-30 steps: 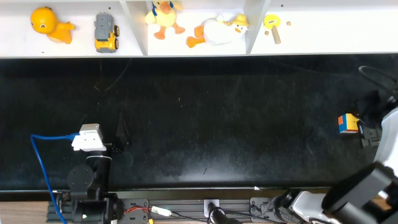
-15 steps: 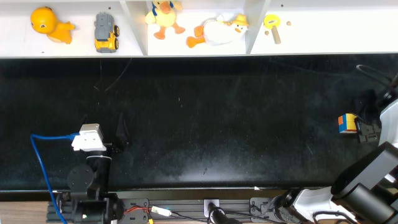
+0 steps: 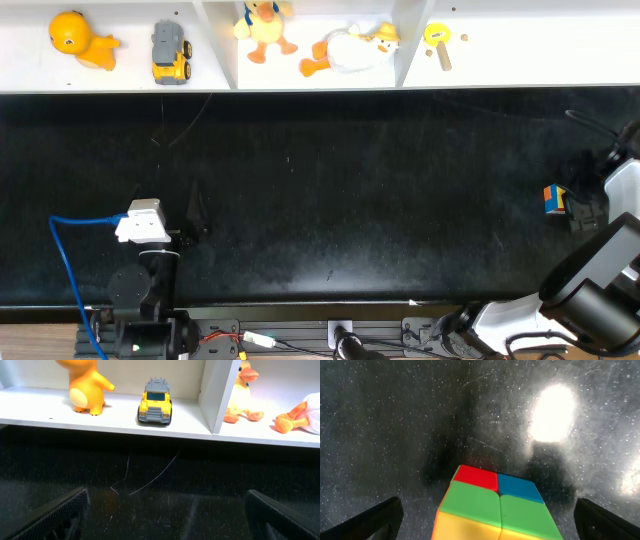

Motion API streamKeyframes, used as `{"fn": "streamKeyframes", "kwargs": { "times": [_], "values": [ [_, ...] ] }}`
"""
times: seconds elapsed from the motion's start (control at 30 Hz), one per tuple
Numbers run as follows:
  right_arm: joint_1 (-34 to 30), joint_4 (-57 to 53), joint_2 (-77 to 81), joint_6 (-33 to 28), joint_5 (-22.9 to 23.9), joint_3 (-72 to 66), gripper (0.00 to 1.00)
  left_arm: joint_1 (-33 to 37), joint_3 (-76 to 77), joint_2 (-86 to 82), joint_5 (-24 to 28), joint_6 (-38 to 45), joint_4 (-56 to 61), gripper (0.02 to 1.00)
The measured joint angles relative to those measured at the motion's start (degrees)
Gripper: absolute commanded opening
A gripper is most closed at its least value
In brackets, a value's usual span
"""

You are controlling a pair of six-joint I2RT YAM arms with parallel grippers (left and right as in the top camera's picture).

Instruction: Store Toys

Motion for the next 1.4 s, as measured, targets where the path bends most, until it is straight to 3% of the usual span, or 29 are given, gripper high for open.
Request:
{"fn": "streamKeyframes", "kwargs": {
  "times": [0.1, 0.37, 1.0, 1.23, 1.33, 1.4],
  "values": [
    [0.0, 1.49, 0.0, -0.15, -0.02, -0.83, 0.936, 0.0, 0.0, 0.0, 0.0, 0.0, 0.0, 0.998],
    [0.04, 3.61, 0.0, -2.4, 0.35, -1.95, 0.713, 0.0, 0.0, 0.0, 0.0, 0.0, 0.0, 0.996],
    [0.11, 3.54, 0.0, -3.67, 0.35, -1.97, 0.421, 0.0, 0.0, 0.0, 0.0, 0.0, 0.0, 0.996],
    [0.11, 1.84, 0.0, -4.98, 0.17, -1.66, 0.224, 0.0, 0.0, 0.0, 0.0, 0.0, 0.0, 0.998],
    [0.11, -0.66, 0.0, -6.32, 0.15, -0.52, 0.045, 0.0, 0.0, 0.0, 0.0, 0.0, 0.0, 0.998],
    [0.11, -2.12, 0.0, -7.65, 0.13, 1.2, 0.045, 0.0, 0.0, 0.0, 0.0, 0.0, 0.0, 0.998]
  ]
}}
